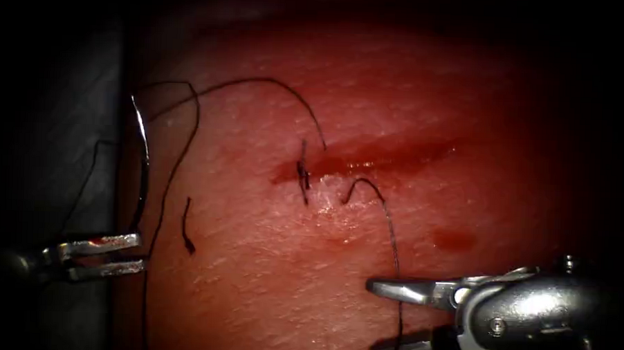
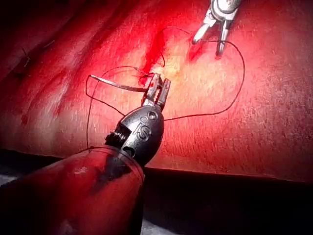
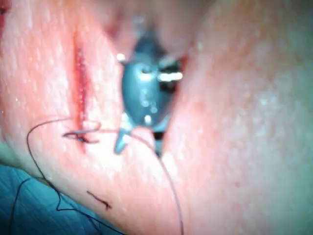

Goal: Wound Closure

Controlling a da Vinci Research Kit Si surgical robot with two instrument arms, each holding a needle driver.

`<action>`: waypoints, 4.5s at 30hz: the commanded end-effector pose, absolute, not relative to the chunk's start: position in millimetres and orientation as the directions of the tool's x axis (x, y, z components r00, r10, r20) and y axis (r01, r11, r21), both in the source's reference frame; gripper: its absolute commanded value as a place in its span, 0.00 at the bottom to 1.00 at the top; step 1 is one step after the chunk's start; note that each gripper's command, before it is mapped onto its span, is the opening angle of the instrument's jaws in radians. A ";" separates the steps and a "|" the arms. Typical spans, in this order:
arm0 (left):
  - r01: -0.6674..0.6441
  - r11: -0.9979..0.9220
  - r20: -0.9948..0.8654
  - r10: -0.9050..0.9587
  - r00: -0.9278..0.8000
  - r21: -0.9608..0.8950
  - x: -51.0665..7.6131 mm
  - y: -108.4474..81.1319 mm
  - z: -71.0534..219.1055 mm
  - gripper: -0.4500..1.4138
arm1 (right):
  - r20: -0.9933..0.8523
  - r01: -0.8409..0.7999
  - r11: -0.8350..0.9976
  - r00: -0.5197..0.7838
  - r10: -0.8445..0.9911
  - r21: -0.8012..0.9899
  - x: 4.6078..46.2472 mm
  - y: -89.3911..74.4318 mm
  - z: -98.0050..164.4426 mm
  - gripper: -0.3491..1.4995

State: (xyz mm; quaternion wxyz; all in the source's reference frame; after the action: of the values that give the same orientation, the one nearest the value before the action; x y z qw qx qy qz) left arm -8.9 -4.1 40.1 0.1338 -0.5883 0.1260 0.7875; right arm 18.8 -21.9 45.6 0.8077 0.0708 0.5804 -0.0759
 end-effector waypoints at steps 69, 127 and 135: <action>-0.360 -0.932 -0.961 0.069 -0.269 0.034 -8.9 -5.0 40.9 0.00 | -0.959 0.185 0.982 0.282 -0.029 0.024 20.1 -19.1 53.3 0.00; -0.359 -0.933 -0.961 0.072 -0.267 0.030 -8.2 -5.4 40.9 0.00 | -0.963 0.274 0.962 0.264 -0.057 0.018 15.3 -16.7 49.9 0.76; -0.363 -0.931 -0.960 0.073 -0.269 0.031 -8.8 -5.3 41.0 0.00 | -0.963 0.330 0.944 0.258 -0.074 0.016 10.4 -17.1 49.6 0.74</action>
State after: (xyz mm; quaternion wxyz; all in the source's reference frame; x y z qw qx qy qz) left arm -8.3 -5.0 40.2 0.1384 -0.5882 0.1242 0.7871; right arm 9.9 -16.3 49.0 0.7848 0.1072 0.5963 -0.1305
